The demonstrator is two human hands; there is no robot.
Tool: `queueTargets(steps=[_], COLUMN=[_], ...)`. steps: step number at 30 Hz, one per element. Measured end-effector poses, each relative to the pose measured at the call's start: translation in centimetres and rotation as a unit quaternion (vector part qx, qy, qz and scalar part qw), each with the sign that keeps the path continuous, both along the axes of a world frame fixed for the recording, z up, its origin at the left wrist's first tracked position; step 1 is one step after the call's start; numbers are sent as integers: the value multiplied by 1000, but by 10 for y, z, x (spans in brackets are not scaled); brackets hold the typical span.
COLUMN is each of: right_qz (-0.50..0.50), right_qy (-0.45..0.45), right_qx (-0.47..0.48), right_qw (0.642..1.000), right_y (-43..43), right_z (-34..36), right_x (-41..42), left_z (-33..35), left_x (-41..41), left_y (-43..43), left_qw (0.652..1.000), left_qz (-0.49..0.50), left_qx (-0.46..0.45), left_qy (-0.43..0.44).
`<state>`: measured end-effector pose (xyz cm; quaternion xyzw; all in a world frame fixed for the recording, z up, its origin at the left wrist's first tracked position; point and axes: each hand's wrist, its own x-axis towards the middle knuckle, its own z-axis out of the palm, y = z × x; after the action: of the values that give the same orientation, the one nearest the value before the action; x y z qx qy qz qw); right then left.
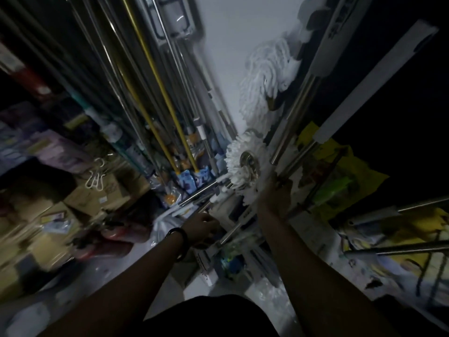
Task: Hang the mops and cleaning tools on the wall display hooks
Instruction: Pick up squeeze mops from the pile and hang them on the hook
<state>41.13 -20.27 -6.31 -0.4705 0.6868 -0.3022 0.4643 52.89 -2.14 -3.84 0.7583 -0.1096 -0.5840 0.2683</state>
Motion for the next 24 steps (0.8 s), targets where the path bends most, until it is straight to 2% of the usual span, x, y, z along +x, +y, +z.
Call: queueTargets(steps=[3, 6, 8, 14, 16, 18, 21, 24], right_qz=[33, 78, 111, 123, 161, 185, 134, 97], right_qy=[-13, 39, 43, 51, 85, 71, 39, 19], right_qx=[-10, 48, 66, 89, 114, 164, 230, 240], right_qw=[999, 995, 991, 987, 977, 966, 963, 966], right_y=[40, 76, 97, 170, 192, 217, 256, 302], right_z=[-6, -12, -14, -33, -39, -40, -58, -71], right_x=[-6, -13, -14, -18, -22, -29, -31, -28], left_z=[-13, -24, -27, -23, -27, -31, -35, -40], left_x=[5, 15, 21, 37, 44, 47, 45, 39], left_y=[23, 48, 65, 125, 152, 181, 227, 271], left_qw=[999, 998, 998, 999, 998, 997, 993, 988], left_qz=[13, 25, 29, 10, 20, 37, 79, 99], left_qx=[27, 48, 56, 44, 43, 41, 41, 46], left_qy=[15, 21, 24, 26, 38, 52, 79, 110])
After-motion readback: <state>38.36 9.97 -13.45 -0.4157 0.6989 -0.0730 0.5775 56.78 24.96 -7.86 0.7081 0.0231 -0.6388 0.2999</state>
